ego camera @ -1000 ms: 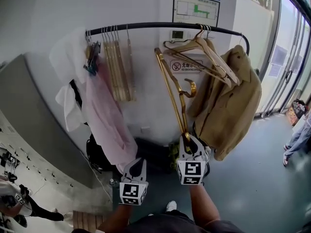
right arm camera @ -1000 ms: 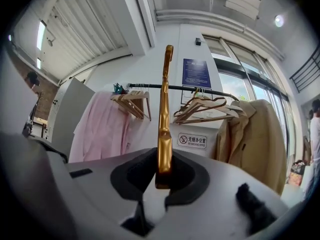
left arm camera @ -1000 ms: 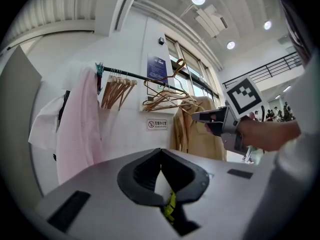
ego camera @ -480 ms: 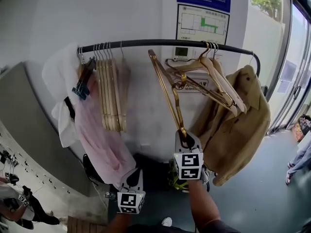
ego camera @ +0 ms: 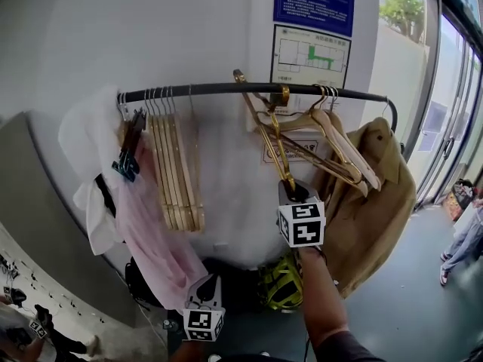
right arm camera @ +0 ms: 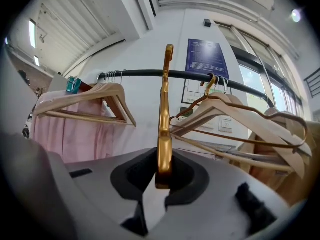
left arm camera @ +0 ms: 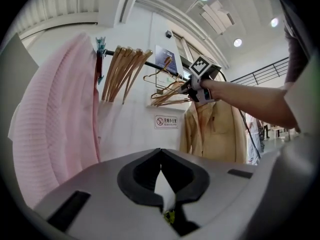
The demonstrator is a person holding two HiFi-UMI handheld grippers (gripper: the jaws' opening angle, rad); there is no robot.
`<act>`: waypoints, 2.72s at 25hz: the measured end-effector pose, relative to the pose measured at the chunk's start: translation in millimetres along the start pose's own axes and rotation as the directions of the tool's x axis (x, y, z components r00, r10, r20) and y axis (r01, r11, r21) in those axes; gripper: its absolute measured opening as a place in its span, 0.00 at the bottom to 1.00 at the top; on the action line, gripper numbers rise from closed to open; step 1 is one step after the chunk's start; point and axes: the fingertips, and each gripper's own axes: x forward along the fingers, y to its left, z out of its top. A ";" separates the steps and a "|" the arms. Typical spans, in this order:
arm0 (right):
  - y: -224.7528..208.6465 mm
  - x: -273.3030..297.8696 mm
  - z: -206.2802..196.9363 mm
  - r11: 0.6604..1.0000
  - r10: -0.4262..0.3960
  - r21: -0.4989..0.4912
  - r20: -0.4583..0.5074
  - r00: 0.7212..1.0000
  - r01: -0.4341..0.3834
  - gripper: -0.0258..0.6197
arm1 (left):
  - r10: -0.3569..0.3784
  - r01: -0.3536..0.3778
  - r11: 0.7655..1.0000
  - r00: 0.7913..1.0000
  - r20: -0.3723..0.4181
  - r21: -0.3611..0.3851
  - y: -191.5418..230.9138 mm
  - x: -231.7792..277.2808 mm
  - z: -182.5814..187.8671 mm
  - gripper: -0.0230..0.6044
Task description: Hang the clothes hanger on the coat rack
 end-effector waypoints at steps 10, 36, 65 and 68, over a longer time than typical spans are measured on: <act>-1.3 28.9 15.6 1.000 -0.025 -0.012 -0.079 0.997 0.024 0.13 | -0.041 0.042 0.999 0.999 0.033 -0.031 15.3 2.8 4.8 0.05; 13.4 32.7 -5.2 0.997 -0.051 -0.058 -0.059 0.997 0.047 0.26 | -0.044 0.044 0.998 0.999 0.004 -0.055 22.9 -3.2 -12.1 0.05; 107.9 -141.5 -162.2 0.989 0.080 0.128 -0.024 0.997 -0.076 0.06 | -0.070 0.071 0.997 0.997 0.037 -0.035 1.1 18.7 24.0 0.05; 103.7 -145.2 -163.0 0.993 0.058 0.106 -0.025 0.998 -0.056 0.06 | -0.067 0.068 0.997 0.997 0.035 -0.035 -3.0 17.1 22.8 0.05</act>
